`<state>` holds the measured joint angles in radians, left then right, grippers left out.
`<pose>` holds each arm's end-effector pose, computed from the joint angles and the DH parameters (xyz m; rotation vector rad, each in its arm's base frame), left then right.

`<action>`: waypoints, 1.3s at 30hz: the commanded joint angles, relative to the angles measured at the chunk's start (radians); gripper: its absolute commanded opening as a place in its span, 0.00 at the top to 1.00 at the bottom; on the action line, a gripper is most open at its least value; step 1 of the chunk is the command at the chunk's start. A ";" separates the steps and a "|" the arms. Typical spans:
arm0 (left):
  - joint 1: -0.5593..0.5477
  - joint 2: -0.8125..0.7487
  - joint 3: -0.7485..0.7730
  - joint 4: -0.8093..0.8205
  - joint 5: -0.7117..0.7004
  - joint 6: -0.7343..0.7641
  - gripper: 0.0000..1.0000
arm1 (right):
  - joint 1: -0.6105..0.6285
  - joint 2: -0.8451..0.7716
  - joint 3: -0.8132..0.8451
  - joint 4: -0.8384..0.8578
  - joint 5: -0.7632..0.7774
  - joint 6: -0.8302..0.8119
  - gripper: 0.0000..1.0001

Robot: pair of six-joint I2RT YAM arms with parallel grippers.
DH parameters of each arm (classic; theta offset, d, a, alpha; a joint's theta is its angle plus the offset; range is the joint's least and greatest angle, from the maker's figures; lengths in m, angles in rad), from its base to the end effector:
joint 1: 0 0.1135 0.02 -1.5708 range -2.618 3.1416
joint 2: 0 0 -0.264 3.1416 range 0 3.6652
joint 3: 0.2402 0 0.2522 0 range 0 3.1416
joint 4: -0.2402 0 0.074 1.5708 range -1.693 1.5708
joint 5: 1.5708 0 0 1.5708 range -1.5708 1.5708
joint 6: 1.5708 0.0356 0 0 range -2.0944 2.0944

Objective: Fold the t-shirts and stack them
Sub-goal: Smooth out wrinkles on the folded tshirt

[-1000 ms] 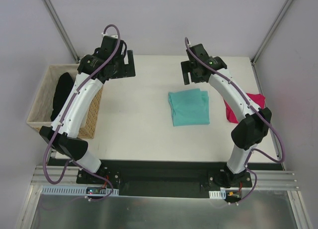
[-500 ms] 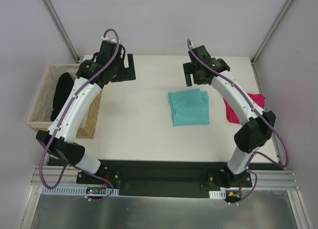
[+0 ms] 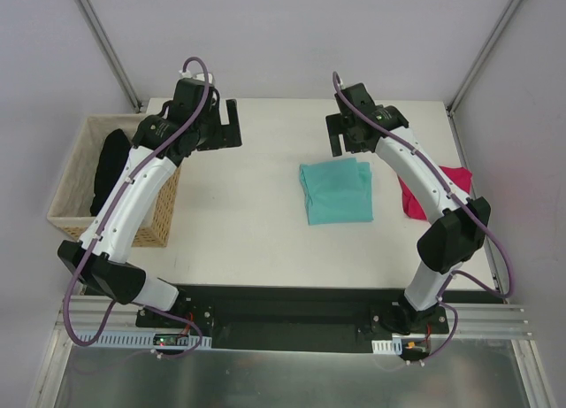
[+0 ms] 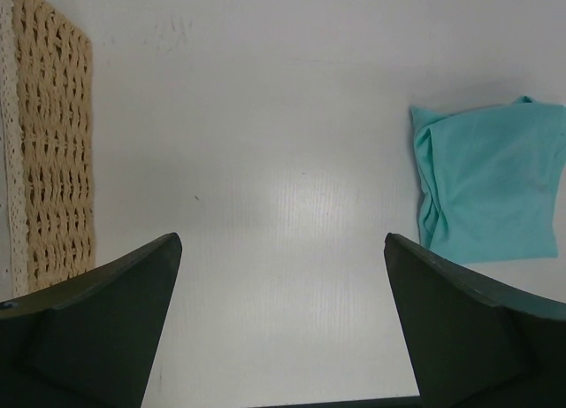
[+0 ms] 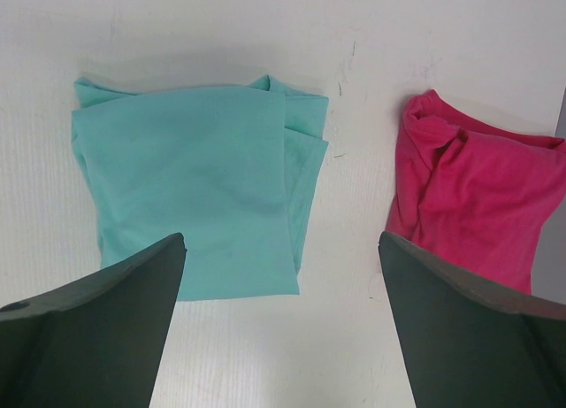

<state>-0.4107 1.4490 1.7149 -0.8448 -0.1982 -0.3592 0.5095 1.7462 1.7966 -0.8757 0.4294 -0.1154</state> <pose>0.2775 -0.1132 0.4382 -0.0601 2.1455 -0.2380 0.3388 0.1723 0.3676 -0.5238 2.2637 -0.3178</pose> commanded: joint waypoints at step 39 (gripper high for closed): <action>0.009 -0.010 -0.037 0.090 0.045 0.003 0.01 | 0.006 -0.005 0.044 -0.019 0.040 -0.018 0.04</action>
<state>-0.4107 1.4506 1.6859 -0.7818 -0.1558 -0.3576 0.5095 1.7367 1.7988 -0.8787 0.4458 -0.1173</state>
